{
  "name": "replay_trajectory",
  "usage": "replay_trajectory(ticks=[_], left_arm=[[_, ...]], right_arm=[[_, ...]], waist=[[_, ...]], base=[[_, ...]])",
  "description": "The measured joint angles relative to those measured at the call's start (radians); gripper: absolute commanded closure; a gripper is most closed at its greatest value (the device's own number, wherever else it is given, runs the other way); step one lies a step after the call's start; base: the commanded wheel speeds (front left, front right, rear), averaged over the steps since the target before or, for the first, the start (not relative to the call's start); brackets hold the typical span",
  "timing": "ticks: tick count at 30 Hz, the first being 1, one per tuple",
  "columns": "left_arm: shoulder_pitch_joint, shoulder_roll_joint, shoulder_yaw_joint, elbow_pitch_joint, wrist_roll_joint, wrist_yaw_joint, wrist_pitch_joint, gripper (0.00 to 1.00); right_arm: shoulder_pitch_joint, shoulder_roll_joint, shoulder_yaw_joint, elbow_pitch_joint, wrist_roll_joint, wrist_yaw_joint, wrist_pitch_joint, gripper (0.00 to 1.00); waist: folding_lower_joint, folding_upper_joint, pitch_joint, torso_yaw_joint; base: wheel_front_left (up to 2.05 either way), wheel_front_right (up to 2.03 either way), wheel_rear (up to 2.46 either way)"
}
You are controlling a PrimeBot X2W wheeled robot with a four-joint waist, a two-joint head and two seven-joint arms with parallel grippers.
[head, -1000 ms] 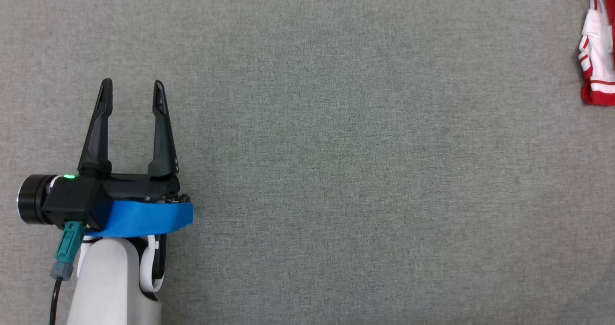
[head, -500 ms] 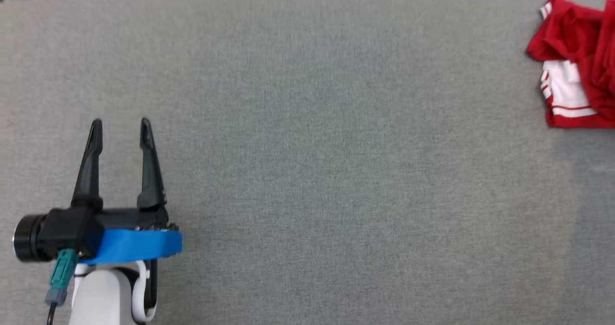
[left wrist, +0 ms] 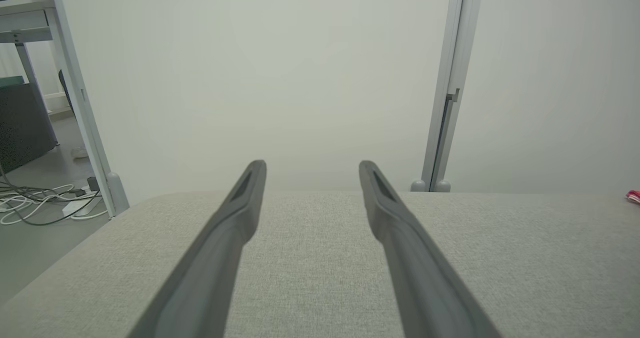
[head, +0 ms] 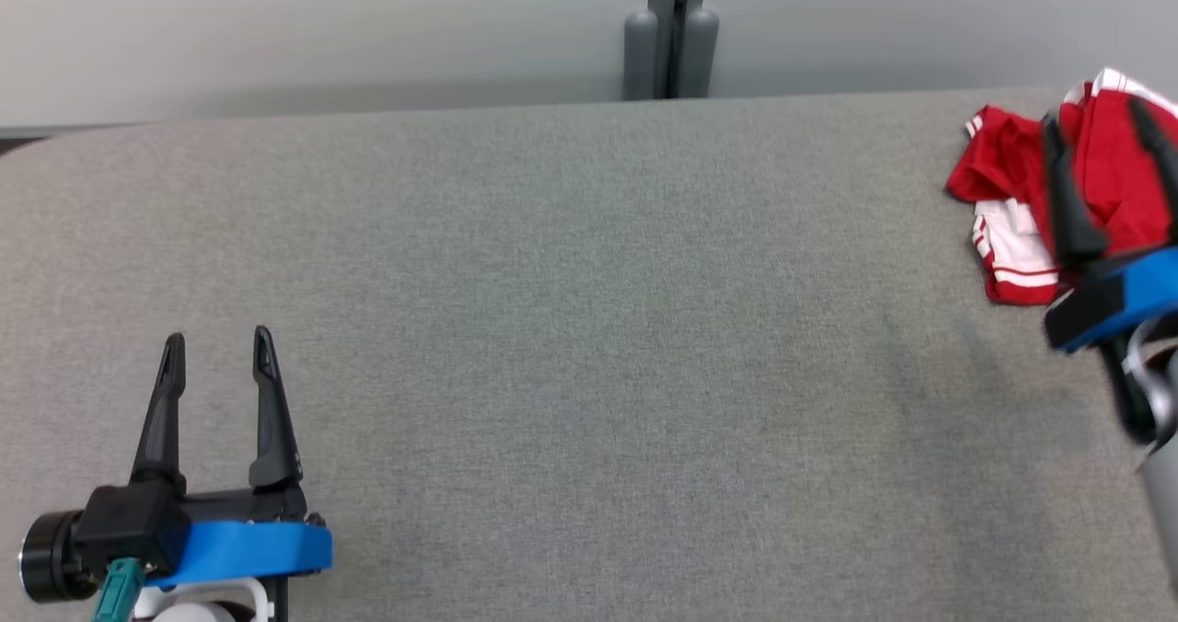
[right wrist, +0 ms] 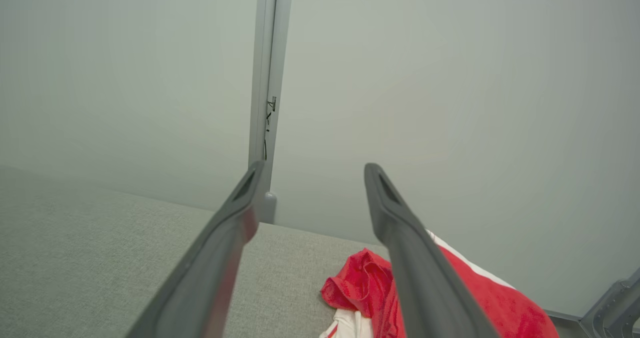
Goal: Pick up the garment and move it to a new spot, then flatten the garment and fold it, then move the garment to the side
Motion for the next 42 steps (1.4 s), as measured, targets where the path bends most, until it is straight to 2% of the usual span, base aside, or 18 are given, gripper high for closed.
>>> replay_trajectory(ticks=[11, 22, 33, 42], left_arm=[[0.058, 0.000, -0.003, 0.015, 0.001, -0.002, 0.000, 0.00], [0.078, 0.000, -0.016, 0.039, 0.007, -0.010, 0.000, 0.00], [0.087, 0.000, -0.032, 0.066, 0.013, -0.015, 0.000, 0.00], [0.087, 0.001, -0.034, 0.084, 0.012, -0.017, 0.000, 0.00]], right_arm=[[0.290, 0.154, -0.064, -0.178, -0.017, 0.000, 0.001, 0.00], [0.502, 0.287, -0.159, -0.376, -0.065, 0.000, 0.062, 0.00], [0.566, 0.340, -0.198, -0.487, -0.112, 0.000, 0.109, 0.00], [0.582, 0.354, -0.200, -0.501, -0.122, 0.000, 0.134, 0.00]], waist=[[0.0000, 0.0000, -0.089, 0.030], [0.0001, 0.0000, -0.126, 0.042], [0.0002, 0.0000, -0.142, 0.040], [0.0003, 0.0000, -0.147, 0.047]], base=[[0.00, 0.00, 0.00], [0.00, 0.00, 0.00], [0.00, 0.00, 0.00], [0.00, 0.00, 0.00]])
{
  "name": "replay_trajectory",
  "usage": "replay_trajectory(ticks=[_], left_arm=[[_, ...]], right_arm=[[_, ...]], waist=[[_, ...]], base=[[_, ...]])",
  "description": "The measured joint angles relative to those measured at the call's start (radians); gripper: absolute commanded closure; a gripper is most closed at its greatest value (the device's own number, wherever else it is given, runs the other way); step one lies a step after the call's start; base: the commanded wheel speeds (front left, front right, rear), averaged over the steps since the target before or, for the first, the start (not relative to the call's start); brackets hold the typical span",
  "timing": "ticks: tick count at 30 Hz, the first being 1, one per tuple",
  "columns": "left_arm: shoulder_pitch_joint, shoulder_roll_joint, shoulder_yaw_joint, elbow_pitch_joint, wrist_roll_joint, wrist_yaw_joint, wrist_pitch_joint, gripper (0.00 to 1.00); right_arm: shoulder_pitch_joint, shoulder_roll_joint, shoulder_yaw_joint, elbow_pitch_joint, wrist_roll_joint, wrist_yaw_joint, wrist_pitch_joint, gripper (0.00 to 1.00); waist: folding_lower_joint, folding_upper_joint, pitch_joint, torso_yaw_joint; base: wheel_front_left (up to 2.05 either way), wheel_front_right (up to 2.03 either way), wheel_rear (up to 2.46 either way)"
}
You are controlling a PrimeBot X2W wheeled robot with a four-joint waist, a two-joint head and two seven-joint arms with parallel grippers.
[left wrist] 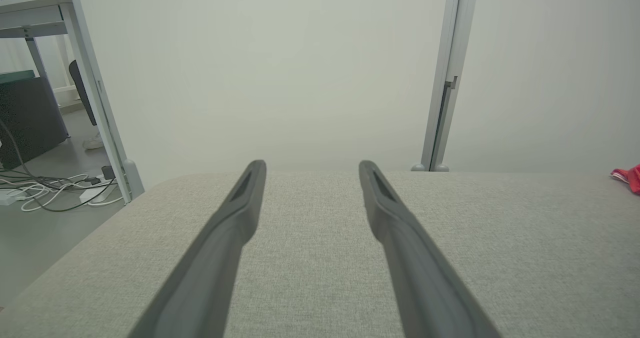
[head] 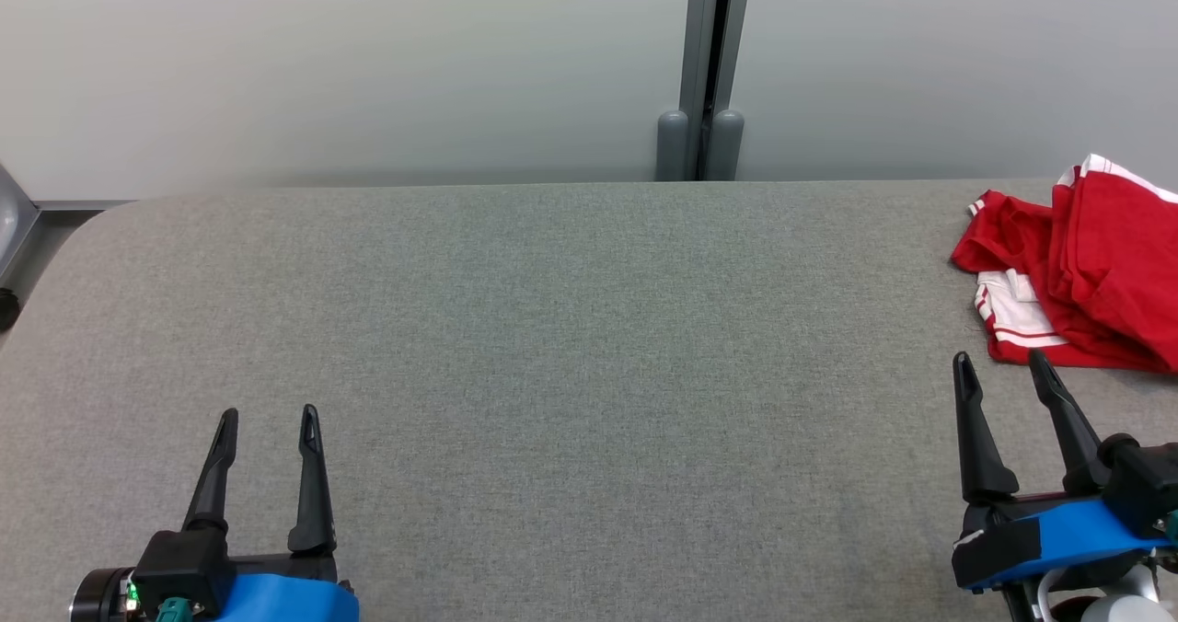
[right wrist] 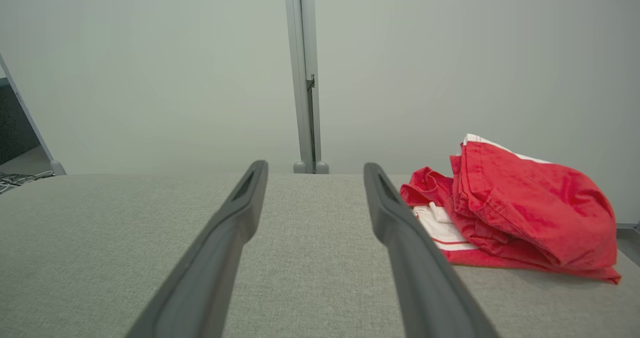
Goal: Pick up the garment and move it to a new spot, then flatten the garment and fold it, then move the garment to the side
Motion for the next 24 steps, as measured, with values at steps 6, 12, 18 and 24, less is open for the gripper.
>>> replay_trajectory(ticks=[6, 12, 18, 24], left_arm=[[0.000, 0.000, 0.000, 0.006, 0.000, 0.000, 0.000, 0.00], [0.000, 0.001, 0.000, 0.011, 0.001, 0.000, 0.000, 0.00], [0.003, -0.001, -0.001, 0.026, -0.006, 0.000, 0.002, 1.00], [0.024, -0.007, -0.001, 0.082, -0.019, 0.000, 0.015, 1.00]], right_arm=[[0.002, 0.004, 0.003, 0.001, 0.000, 0.000, 0.008, 0.00], [0.004, 0.007, 0.006, 0.007, 0.000, 0.000, 0.010, 0.00], [0.005, 0.008, 0.006, 0.023, 0.000, 0.000, 0.018, 1.00], [0.010, 0.012, 0.006, 0.081, 0.017, 0.000, 0.023, 1.00]], waist=[[0.0000, 0.0000, 0.000, 0.001], [0.0000, 0.0000, -0.001, 0.002], [0.0000, 0.0000, -0.001, 0.003], [0.0000, 0.0000, -0.001, 0.003]], base=[[0.00, 0.00, 0.00], [0.00, 0.00, 0.00], [0.00, 0.00, 0.00], [0.00, 0.00, 0.00]])
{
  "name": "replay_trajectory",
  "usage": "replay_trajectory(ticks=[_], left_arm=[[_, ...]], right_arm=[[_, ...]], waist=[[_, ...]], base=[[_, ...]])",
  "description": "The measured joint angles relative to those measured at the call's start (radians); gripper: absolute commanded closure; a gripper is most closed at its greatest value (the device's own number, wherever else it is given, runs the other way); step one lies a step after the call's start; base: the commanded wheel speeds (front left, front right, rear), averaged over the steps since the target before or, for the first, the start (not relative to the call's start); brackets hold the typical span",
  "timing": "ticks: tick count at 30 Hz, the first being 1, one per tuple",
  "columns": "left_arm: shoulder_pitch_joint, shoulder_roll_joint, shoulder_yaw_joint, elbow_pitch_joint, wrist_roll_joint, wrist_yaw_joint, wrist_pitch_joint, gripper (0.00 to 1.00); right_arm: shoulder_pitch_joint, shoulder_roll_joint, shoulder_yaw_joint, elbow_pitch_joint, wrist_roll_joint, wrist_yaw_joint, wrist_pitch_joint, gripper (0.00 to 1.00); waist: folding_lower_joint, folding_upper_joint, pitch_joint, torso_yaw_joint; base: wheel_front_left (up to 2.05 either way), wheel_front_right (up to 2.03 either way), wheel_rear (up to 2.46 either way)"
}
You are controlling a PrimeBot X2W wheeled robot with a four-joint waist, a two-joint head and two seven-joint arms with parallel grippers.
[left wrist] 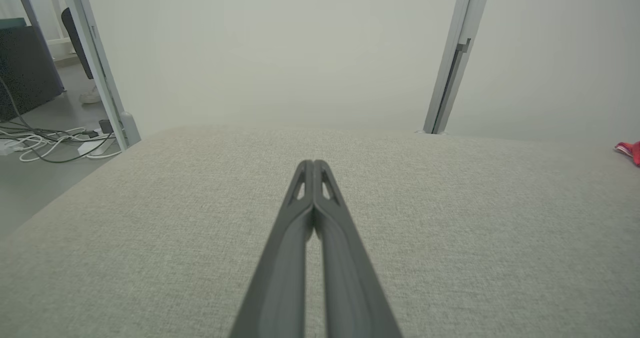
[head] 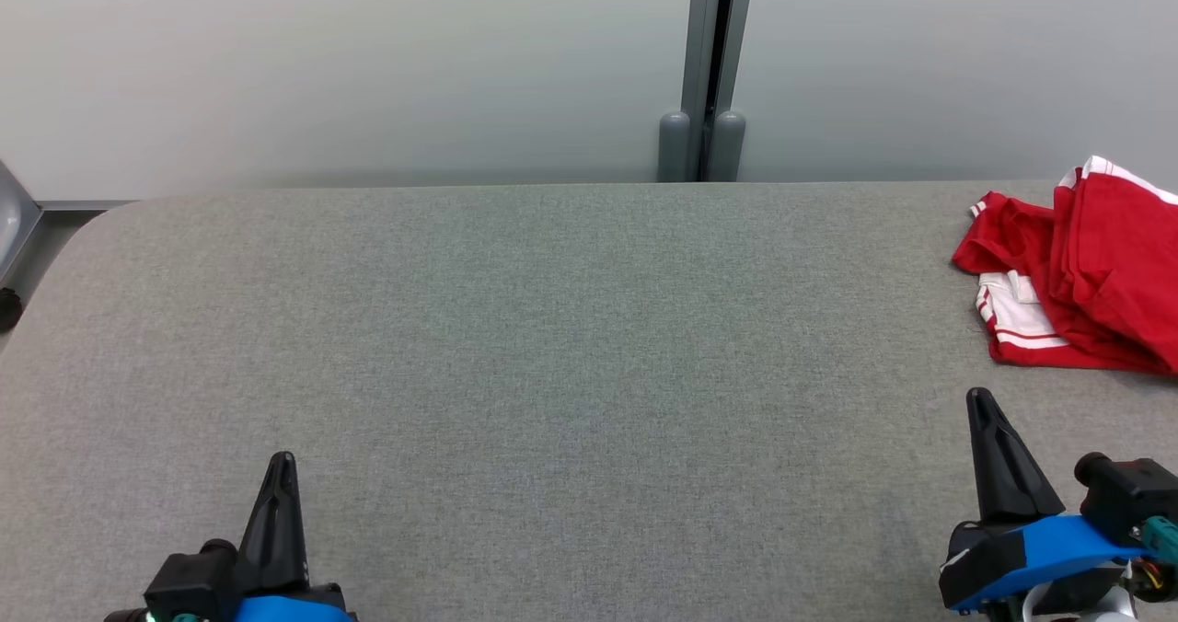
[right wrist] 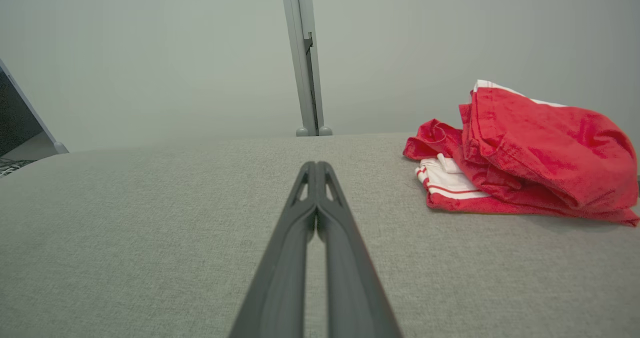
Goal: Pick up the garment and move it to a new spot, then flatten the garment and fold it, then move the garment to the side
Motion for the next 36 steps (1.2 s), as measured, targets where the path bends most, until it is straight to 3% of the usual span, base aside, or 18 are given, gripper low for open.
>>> replay_trajectory(ticks=[36], left_arm=[[-0.052, -0.001, 0.025, 0.008, -0.645, -0.007, 0.151, 1.00]], right_arm=[[-0.013, 0.002, -0.005, 0.054, 0.611, 0.000, 0.090, 1.00]], waist=[[0.0000, 0.0000, -0.010, -0.009]], base=[[0.00, 0.00, 0.00]])
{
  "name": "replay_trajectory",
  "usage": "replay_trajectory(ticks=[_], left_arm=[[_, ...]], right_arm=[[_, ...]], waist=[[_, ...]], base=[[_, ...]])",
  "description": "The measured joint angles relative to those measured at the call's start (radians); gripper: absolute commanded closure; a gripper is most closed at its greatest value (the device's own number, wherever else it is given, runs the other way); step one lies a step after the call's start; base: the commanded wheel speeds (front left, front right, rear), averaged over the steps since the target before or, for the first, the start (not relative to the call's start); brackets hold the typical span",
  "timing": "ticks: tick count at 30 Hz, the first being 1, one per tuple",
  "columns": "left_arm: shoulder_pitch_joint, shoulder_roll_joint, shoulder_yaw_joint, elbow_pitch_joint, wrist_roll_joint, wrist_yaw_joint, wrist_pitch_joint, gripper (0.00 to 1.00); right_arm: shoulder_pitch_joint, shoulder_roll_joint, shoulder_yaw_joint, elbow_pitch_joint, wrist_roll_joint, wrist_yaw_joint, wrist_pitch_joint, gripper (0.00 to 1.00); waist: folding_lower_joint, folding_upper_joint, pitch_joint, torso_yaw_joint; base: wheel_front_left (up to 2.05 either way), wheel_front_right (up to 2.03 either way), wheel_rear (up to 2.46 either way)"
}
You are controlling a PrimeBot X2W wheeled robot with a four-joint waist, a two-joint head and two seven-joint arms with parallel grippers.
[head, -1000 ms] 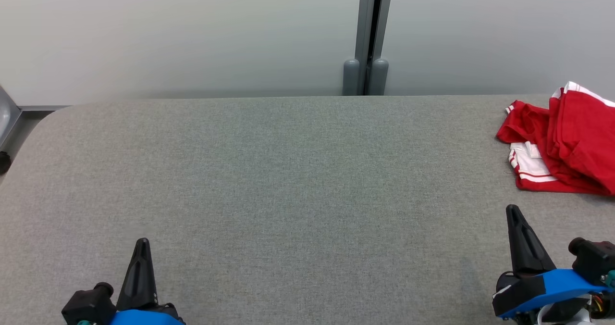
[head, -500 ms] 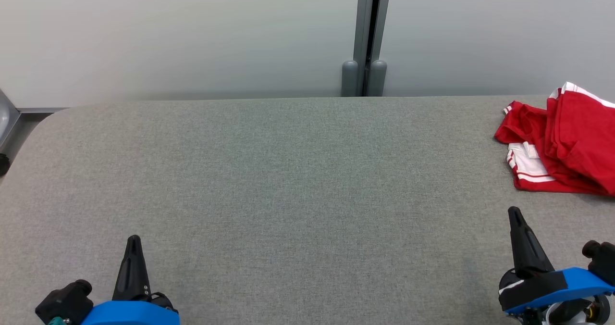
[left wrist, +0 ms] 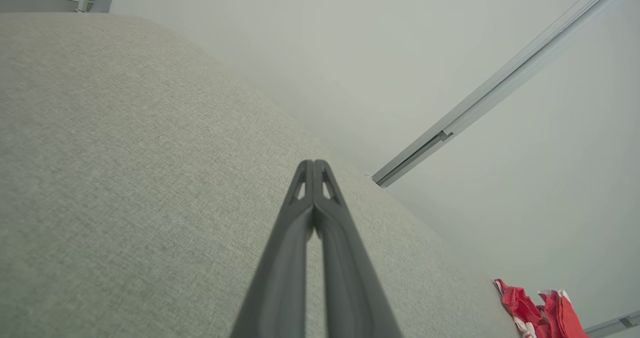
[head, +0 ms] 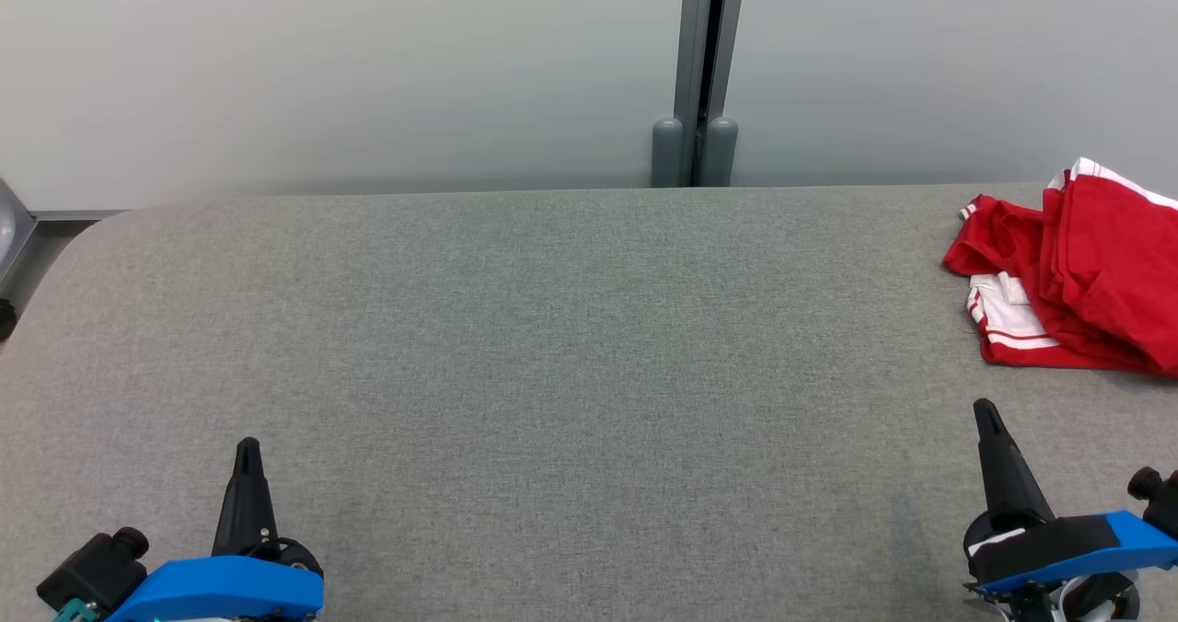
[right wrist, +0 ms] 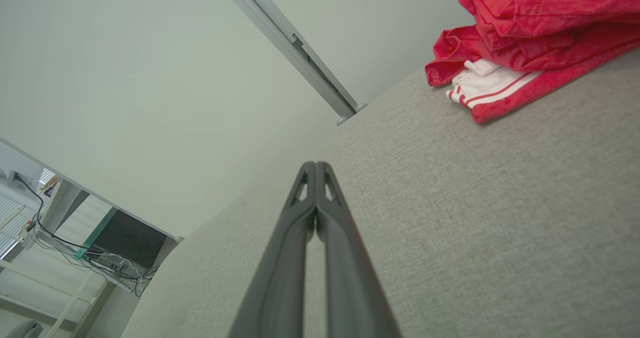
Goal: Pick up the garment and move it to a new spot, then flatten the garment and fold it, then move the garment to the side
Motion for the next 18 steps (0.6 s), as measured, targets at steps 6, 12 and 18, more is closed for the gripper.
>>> replay_trajectory(ticks=[6, 12, 18], left_arm=[[-0.006, 0.000, 0.003, 0.001, -0.084, -0.001, 0.020, 1.00], [-0.020, 0.000, 0.005, 0.002, -0.164, -0.001, 0.038, 1.00], [-0.026, 0.000, 0.008, 0.003, -0.240, -0.002, 0.057, 1.00]], right_arm=[[-0.004, 0.000, -0.001, 0.006, 0.082, 0.000, 0.010, 1.00], [-0.014, 0.001, -0.001, 0.011, 0.158, 0.000, 0.020, 1.00], [-0.016, 0.001, -0.002, 0.018, 0.229, 0.000, 0.033, 1.00]], waist=[[0.0000, 0.0000, -0.002, -0.001], [0.0000, 0.0000, -0.003, -0.003], [0.0000, 0.0000, -0.005, -0.005]], base=[[0.00, 0.00, 0.00], [0.00, 0.00, 0.00], [0.00, 0.00, 0.00]])
